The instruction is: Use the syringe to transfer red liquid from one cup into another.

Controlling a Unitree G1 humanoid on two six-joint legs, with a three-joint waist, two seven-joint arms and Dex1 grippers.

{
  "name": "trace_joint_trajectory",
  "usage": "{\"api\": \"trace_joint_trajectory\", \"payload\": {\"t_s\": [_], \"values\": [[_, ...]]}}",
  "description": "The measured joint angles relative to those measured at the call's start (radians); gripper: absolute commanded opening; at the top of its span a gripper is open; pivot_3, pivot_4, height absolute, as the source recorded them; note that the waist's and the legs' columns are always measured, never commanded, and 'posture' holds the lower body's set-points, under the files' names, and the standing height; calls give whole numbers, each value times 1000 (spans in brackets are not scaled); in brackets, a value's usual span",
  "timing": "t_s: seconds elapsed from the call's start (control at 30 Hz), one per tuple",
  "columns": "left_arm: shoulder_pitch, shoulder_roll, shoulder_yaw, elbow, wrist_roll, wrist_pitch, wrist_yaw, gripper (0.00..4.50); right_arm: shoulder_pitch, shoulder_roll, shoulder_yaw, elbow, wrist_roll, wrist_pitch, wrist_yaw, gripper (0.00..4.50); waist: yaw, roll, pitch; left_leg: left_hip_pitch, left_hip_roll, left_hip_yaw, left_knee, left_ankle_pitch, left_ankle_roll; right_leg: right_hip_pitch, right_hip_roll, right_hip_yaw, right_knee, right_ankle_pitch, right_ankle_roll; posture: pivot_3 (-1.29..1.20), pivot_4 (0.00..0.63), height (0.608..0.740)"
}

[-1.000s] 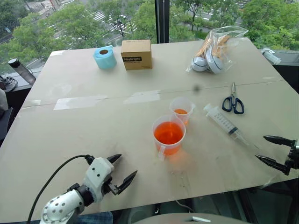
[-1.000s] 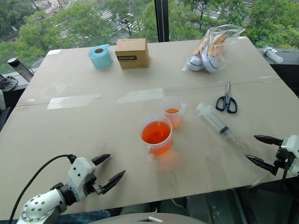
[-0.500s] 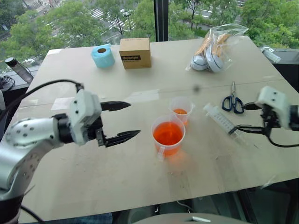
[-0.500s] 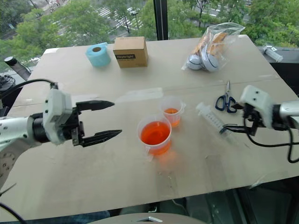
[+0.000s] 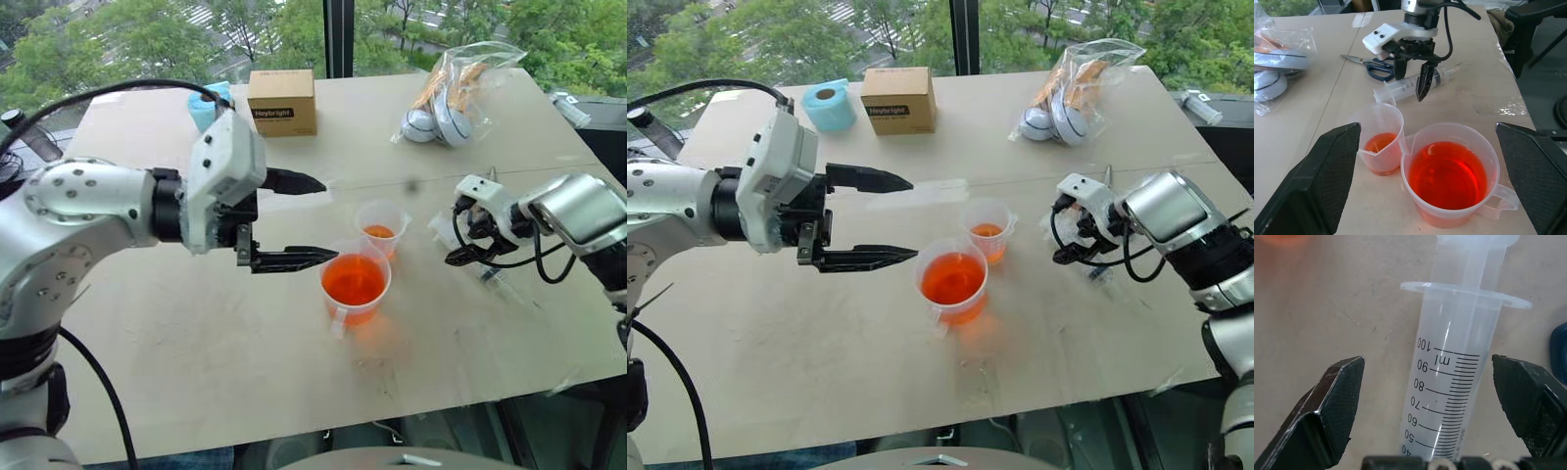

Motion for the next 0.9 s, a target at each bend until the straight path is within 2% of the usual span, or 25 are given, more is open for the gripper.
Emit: {"api": "trace_joint_trajectory", "payload": {"t_s": [0.27, 0.37, 0.5, 0.53, 0.73, 0.83, 0.9], "values": [[-24, 0, 10, 13, -83, 91, 30, 4500, -91, 94, 39, 126, -15, 57, -47, 4435, 1, -1, 0, 0, 0, 0, 1, 0, 0, 0, 1, -1, 0, 0, 0, 0, 150, 740], [-16, 0, 23, -1, -94, 100, 45, 4500, -101, 123, 39, 147, -15, 64, -76, 3628, 1, -1, 0, 0, 0, 0, 1, 0, 0, 0, 1, -1, 0, 0, 0, 0, 150, 740], [10, 1, 41, -8, -92, 100, 45, 4500, -101, 126, 40, 163, -16, 70, -97, 1760, 2, -1, 0, 0, 0, 0, 1, 0, -1, 0, 1, -1, 1, 0, 0, 0, 150, 740], [13, 1, 42, -8, -92, 99, 44, 4500, -101, 126, 41, 162, -16, 72, -99, 1549, 2, -1, 0, 0, 0, 0, 1, 0, -1, 0, 1, -1, 1, 0, 0, 0, 150, 740], [49, 0, 48, -9, -73, 69, 15, 4500, -97, 126, 12, 158, 3, 92, -108, 1548, 2, -1, 0, 0, 0, 0, 1, 0, -1, 0, 1, -1, 1, 0, 0, 0, 150, 740], [54, -5, 50, -3, -43, 35, 4, 4500, -83, 115, -49, 128, 27, 89, -114, 1548, 3, -1, 0, 0, 0, 0, 1, 0, -1, 0, 1, -2, 1, 0, 0, 0, 150, 740], [49, -24, 51, 30, -14, 8, 6, 4500, -78, 90, -136, 101, 43, 91, -126, 1548, 7, 0, 1, 0, 0, 0, 1, 0, -1, 0, 1, -2, 1, 0, 0, 0, 150, 740]]}}
